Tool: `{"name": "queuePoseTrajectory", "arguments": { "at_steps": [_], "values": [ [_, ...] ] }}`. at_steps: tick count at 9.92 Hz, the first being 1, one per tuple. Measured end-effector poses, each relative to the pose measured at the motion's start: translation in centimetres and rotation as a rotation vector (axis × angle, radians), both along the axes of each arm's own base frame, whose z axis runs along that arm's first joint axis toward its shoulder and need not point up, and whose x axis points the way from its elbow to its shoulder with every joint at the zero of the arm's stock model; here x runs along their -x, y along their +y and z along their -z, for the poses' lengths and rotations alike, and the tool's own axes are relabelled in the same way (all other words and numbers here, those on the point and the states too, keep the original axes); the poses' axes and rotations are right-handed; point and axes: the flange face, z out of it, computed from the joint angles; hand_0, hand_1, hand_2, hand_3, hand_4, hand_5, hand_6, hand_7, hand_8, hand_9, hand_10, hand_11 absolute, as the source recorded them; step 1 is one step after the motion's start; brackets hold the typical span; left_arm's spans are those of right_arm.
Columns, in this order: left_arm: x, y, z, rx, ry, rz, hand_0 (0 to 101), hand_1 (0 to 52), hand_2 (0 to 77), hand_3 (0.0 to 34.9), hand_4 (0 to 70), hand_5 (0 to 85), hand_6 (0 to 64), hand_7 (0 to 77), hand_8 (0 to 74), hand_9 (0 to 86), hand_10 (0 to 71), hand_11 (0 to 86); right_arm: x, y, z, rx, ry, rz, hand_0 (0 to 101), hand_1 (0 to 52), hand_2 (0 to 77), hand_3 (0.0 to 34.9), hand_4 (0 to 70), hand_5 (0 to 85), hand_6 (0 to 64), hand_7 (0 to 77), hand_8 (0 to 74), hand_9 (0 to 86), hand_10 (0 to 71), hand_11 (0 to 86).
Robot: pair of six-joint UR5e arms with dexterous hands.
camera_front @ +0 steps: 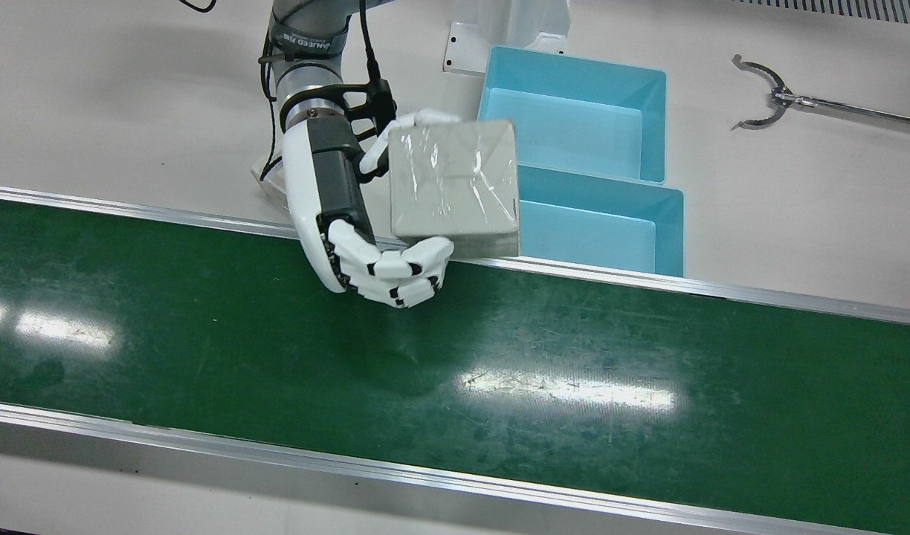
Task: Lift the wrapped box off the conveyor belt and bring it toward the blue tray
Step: 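Lift the box off the belt and carry it toward the blue tray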
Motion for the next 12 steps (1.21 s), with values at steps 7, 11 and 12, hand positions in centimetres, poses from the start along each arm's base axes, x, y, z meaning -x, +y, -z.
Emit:
{"name": "queuePoseTrajectory", "arguments": {
  "at_steps": [7,11,12],
  "values": [
    [0.0,0.0,0.0,0.000,0.000,0.000,0,0.0,1.1,0.0,0.0,0.5,0.0,0.5,0.5,0.5,0.5,0.0,7.1,10.8,9.5,-0.068,-0.104,0.091,38,0.5,34.4,16.8,24.5,52.9,30.5,56.2,6.0,27.8,30.0,49.1],
    [0.0,0.0,0.0,0.000,0.000,0.000,0,0.0,1.1,0.0,0.0,0.5,0.0,0.5,0.5,0.0,0.0,0.0,9.5,13.5,9.3,-0.081,-0.143,0.147,37,1.6,9.8,29.8,24.5,54.5,4.9,16.4,0.5,2.7,10.9,16.4],
    [0.0,0.0,0.0,0.000,0.000,0.000,0,0.0,1.1,0.0,0.0,0.5,0.0,0.5,0.5,0.0,0.0,0.0,9.5,13.6,9.1,-0.081,-0.143,0.148,37,2.2,14.7,29.8,25.6,49.6,5.5,21.3,0.5,2.7,12.0,16.4]
  ]
}}
